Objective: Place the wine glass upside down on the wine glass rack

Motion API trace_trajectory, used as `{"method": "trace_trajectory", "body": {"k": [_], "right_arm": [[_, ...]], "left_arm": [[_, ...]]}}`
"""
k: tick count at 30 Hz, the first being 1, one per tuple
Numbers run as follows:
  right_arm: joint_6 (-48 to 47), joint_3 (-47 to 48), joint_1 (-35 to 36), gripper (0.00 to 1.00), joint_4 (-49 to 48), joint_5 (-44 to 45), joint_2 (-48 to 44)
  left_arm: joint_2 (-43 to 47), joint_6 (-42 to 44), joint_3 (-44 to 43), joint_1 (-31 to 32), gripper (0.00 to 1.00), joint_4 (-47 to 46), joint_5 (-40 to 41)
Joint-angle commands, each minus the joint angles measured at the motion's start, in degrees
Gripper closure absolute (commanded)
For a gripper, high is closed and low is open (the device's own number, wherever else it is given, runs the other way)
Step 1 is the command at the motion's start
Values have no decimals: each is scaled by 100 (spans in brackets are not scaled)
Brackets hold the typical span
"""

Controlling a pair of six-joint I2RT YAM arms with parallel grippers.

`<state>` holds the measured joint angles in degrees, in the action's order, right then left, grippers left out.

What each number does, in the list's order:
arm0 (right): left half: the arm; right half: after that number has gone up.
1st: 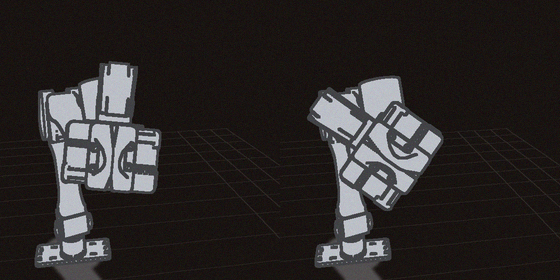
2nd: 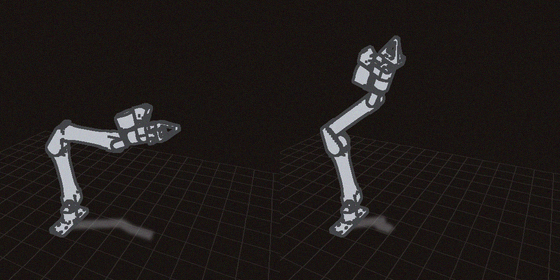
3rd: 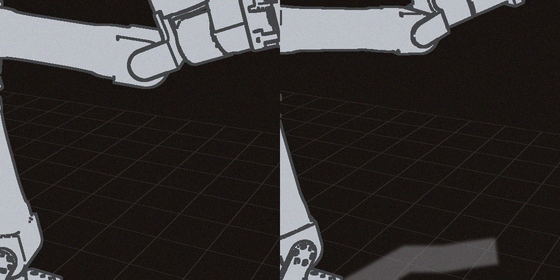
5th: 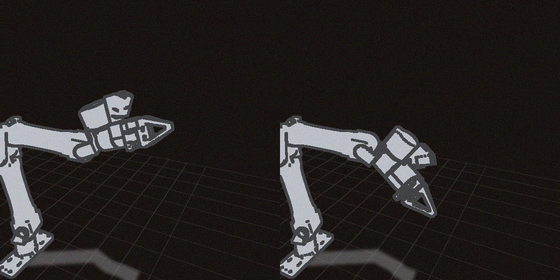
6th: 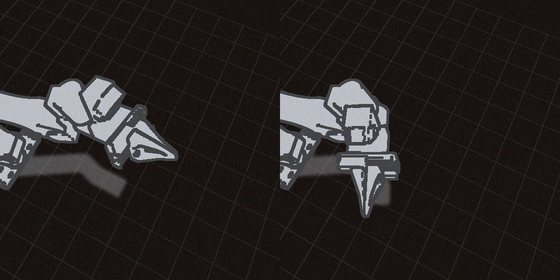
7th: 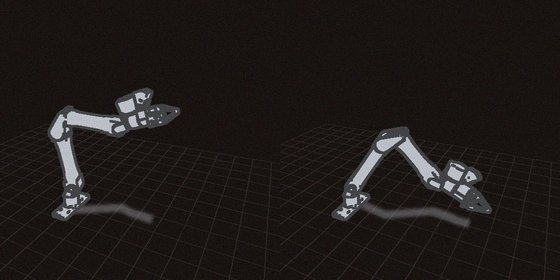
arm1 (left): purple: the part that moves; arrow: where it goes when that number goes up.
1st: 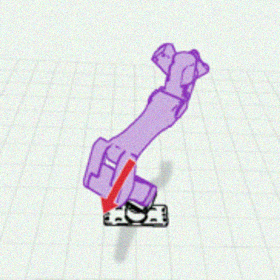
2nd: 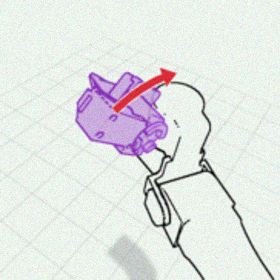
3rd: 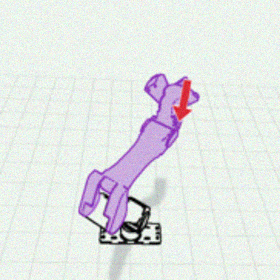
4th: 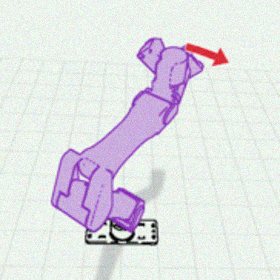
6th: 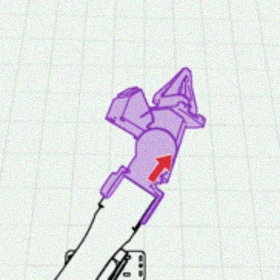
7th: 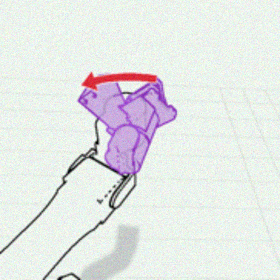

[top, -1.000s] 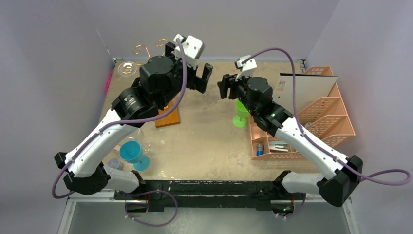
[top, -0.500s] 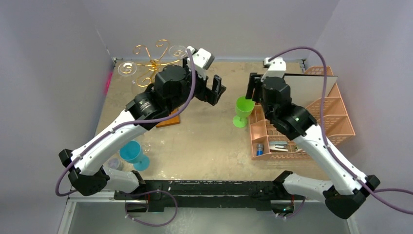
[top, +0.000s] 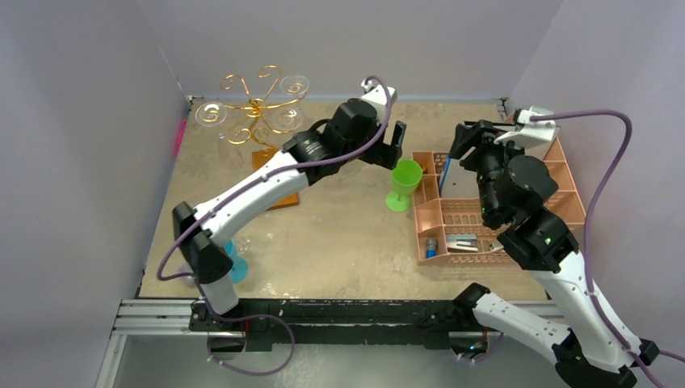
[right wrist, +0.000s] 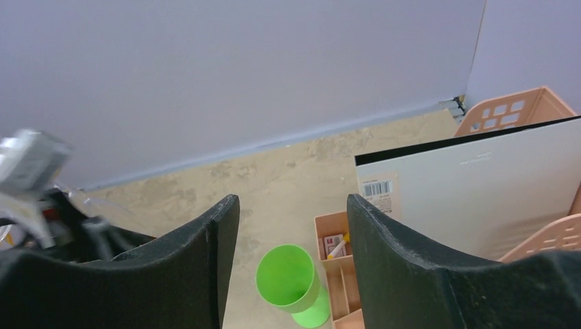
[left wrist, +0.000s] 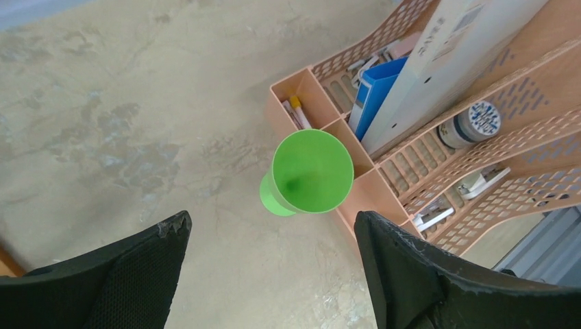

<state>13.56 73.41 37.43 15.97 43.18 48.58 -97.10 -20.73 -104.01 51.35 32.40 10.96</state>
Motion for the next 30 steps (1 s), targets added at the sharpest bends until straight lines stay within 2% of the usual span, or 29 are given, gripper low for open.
{"method": "trace_trajectory", "body": {"k": [1, 6, 14, 21, 30], "right_arm": [[-269, -200, -23, 39, -461, 348, -263], [-557, -387, -25, 39, -732, 563, -377], [-680, -555, -18, 39, -702, 631, -385], [-762, -547, -25, 39, -608, 548, -375], [-675, -531, -25, 39, -428, 493, -313]], "left_arm": [[-573, -449, -615, -331, 17, 371, -598], [-1237, -895, -1172, -780, 37, 518, -1606], [-2393, -823, -2249, -829, 52, 1629, -2107], [-2680, -755, -2392, -689, 54, 1750, -1934], [-2963, -681, -2431, -596, 53, 1837, -2171]]}}
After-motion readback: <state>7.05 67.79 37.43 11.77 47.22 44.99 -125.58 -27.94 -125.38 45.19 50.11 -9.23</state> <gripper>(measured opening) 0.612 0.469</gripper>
